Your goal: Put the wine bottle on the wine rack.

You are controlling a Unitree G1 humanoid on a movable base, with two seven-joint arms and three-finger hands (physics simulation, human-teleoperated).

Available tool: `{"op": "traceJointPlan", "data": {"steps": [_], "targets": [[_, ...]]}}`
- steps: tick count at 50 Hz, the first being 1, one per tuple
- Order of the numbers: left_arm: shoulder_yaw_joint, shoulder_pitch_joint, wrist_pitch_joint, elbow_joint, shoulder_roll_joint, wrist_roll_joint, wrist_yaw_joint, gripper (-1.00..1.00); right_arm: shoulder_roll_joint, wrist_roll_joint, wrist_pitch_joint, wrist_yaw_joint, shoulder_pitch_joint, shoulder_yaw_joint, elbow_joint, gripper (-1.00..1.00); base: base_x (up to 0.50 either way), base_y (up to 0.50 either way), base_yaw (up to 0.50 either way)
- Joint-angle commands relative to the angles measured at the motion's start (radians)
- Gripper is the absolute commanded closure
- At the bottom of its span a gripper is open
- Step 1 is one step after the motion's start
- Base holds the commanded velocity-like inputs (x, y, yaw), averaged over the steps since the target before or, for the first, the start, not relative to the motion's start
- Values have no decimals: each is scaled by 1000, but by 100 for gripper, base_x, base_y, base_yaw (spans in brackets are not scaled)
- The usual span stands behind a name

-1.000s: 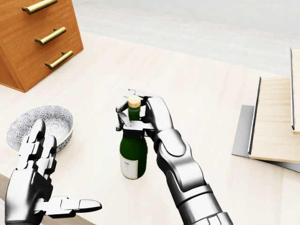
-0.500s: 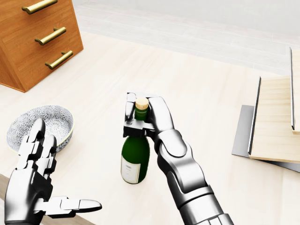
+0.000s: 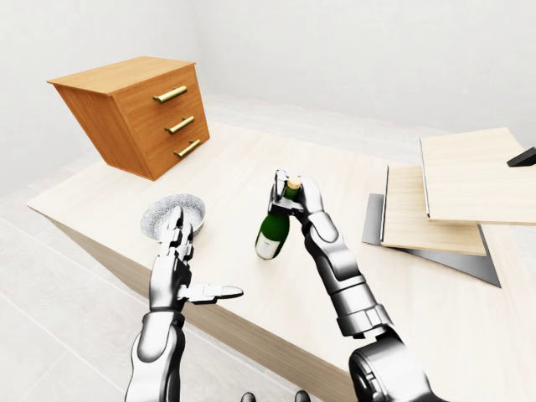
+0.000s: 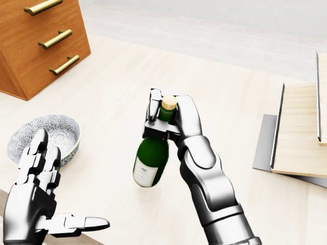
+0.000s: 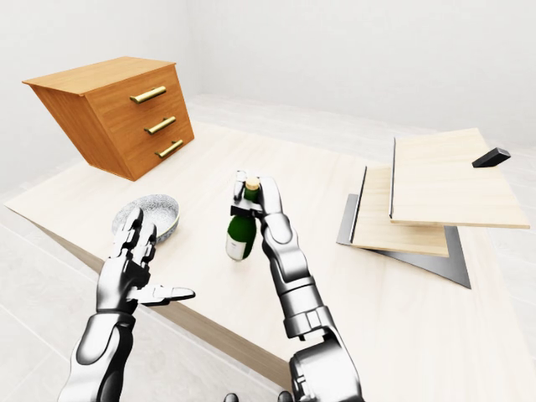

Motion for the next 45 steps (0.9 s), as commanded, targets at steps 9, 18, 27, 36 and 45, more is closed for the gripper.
{"op": "traceJointPlan", "data": {"steps": [9, 18, 27, 36, 45], "targets": [[1, -5, 0, 0, 0, -2, 2, -100, -55, 35, 0, -21, 5, -46, -262, 100, 0, 0, 0], [-7, -9, -3, 17, -3, 2, 4, -100, -96, 68, 0, -49, 12, -80, -348, 100, 0, 0, 0], [-9, -3, -10, 22, 0, -2, 3, -100, -122, 118, 0, -102, 16, -96, -446, 100, 0, 0, 0], [0, -6, -25, 43, 2, -10, -2, -100, -171, 172, 0, -159, 20, -149, -599, 100, 0, 0, 0], [-4, -8, -33, 52, -1, -11, -3, -100, -217, 255, 0, -229, 32, -227, -732, 100, 0, 0, 0]]}}
